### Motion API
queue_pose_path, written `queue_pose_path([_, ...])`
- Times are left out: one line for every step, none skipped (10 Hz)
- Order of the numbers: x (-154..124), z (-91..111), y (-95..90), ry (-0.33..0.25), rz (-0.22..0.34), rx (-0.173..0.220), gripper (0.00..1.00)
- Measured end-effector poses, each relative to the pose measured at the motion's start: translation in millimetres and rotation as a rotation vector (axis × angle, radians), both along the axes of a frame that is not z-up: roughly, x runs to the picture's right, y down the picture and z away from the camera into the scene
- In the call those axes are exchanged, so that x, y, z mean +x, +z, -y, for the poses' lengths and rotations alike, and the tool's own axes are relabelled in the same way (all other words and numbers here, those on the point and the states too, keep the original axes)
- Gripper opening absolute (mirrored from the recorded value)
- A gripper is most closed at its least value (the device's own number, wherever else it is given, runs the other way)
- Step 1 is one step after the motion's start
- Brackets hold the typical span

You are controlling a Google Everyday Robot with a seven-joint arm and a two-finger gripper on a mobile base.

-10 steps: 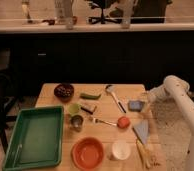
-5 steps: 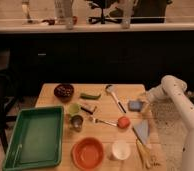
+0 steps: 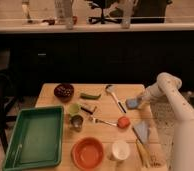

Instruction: Place sponge in plastic cup

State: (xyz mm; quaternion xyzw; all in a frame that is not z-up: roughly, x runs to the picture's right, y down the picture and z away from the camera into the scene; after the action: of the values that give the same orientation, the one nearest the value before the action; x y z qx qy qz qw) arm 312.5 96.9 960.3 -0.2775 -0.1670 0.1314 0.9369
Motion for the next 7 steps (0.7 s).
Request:
queue_pose_path([0.3,-1.6,2.5,0.002,0.001,-0.012,0.24])
queue_pose_path([0.6,-2.1,3.0,0.004,0.002,-0.016,0.16])
queue_pose_path([0.9,-1.9,2.5,0.003,0.001,-0.017,0.06])
queue_pose_path([1.4,-1.8,1.8,0.001,0.001,-0.017,0.01])
queue_pose_path([1.6,-2.0,1.7,0.001,0.000,-0.018,0.00])
queue_pose_path([1.6,-1.6,2.1,0.001,-0.001,-0.016,0.00])
queue_pose_path([0.7,-0.8,1.6,-0.005,-0.002,-0.012,0.00])
